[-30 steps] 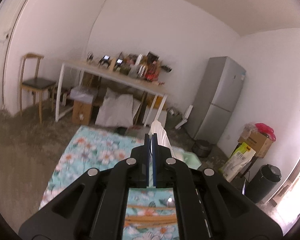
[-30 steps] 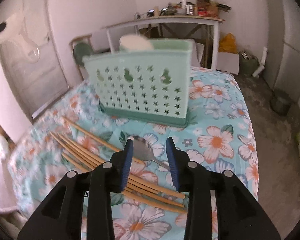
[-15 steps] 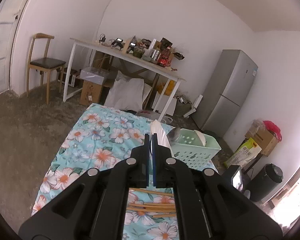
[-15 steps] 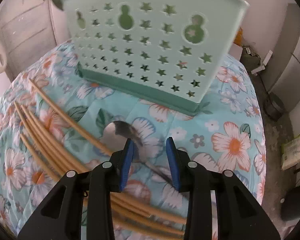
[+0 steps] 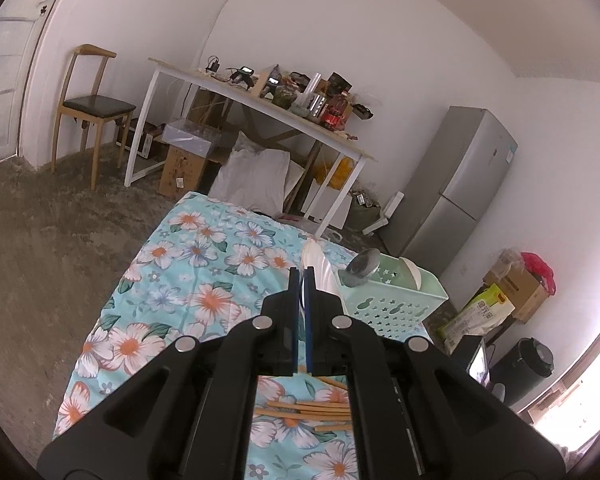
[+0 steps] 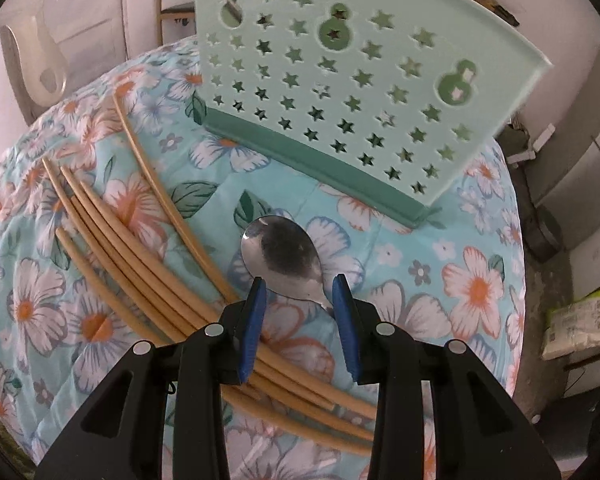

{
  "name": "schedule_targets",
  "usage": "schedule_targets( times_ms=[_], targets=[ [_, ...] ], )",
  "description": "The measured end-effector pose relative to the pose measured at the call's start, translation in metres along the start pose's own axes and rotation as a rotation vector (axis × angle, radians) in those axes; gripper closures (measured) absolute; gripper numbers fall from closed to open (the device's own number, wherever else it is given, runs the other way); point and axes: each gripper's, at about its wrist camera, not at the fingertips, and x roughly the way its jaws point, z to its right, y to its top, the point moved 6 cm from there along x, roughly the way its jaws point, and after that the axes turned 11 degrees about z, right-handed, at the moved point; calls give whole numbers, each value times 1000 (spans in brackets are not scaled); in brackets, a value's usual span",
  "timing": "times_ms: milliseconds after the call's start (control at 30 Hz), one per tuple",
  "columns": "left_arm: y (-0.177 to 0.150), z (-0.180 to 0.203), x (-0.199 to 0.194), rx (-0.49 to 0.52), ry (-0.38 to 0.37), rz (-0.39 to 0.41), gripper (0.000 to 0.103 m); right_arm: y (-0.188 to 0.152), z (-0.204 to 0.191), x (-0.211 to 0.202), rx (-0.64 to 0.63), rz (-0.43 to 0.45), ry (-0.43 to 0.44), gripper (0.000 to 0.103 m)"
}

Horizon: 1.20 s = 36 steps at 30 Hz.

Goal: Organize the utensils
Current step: 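Close the right tool on the metal spoon handle, then lower the spatula into the green holder and open the left tool while the right tool lifts the spoon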

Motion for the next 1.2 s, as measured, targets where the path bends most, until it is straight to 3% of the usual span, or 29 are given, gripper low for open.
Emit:
schedule_targets(
  times_ms=[233, 333, 467, 633, 700, 767, 1200],
  targets=[
    [-1, -3, -1, 3, 7, 4, 102, 17, -9, 5, -54, -19, 33, 68],
    [-1, -6, -1, 6, 12, 5, 102, 23, -12, 1, -39, -30, 109, 61],
    [0, -9, -2, 5, 19, 11, 102, 26, -19, 10, -105, -57, 93, 55],
    [1, -9, -3, 5, 19, 10, 102, 37, -17, 24, -24, -34, 118, 55],
    [2, -10, -3, 5, 19, 7, 102, 41, -11, 27, 28, -22, 144, 65],
    [2, -10, -3, 8, 22, 6, 102, 42, -6, 25, 75, -7, 145, 65],
    [14, 7, -7, 23, -18, 61, 102, 44, 43, -34, 292, 184, 193, 66]
  ],
)
